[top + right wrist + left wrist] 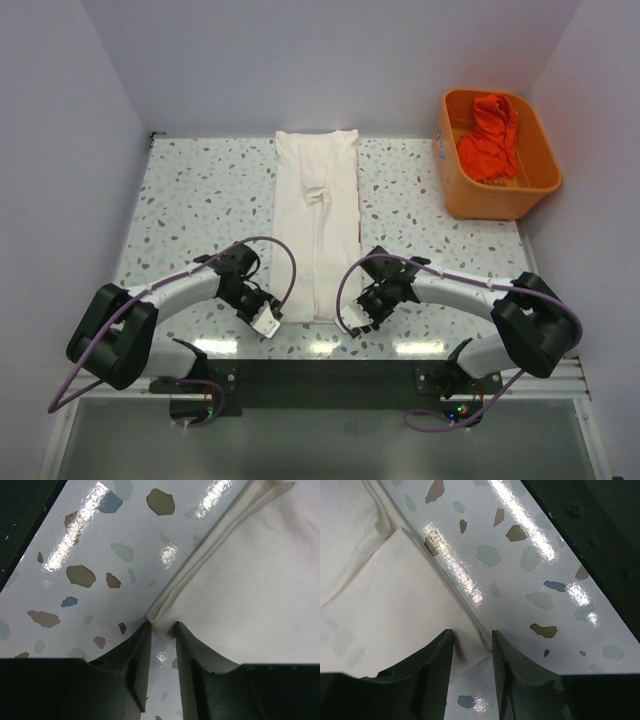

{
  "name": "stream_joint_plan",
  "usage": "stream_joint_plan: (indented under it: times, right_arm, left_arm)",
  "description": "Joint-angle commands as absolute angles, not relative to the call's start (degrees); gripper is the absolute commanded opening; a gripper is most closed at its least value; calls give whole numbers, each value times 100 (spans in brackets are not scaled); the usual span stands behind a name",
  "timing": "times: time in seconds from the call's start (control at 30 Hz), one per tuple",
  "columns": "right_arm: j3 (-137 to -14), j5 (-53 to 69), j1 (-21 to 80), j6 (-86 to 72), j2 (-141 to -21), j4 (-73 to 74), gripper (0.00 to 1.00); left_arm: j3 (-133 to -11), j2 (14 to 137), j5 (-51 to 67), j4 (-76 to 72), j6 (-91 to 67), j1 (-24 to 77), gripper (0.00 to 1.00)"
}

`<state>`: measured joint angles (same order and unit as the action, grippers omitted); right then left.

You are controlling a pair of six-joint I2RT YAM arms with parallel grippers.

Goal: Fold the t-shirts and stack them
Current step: Fold the tshirt

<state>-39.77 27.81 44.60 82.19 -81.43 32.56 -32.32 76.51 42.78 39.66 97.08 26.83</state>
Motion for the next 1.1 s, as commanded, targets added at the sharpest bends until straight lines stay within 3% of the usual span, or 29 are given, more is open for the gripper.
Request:
stream_joint_plan:
  times: [0.0,0.07,0.17,0.23,0.4,0.67,1.07]
  right_arm:
    - [-3780,2619,4517,8315,-8183,2998,29]
    - [-3736,2619,4535,8332,-8139,2980,22]
    - [-3648,2619,4553,8367,-8069,2962,15]
    - [-3604,2645,4561,8350,-7955,2927,2]
    - [-3594,2794,4562,8086,-7516,2935,0]
    - [-4208,3128,4422,7339,-7058,2848,0]
    - [-5800,3647,2937,7629,-8102,2681,0]
  left_arm:
    - [-3261,7805,4078,3955,9923,2733,41]
    - [-3208,7805,4061,4008,10019,2742,30]
    - [-3103,7770,4008,4061,10134,2760,27]
    - [-3015,7726,4017,3973,10108,2769,25]
    - [-3242,7498,4271,4016,9739,2777,1]
    - [-4102,7031,4921,4254,8904,2672,0]
    - [-5913,8489,5309,3903,8869,1574,0]
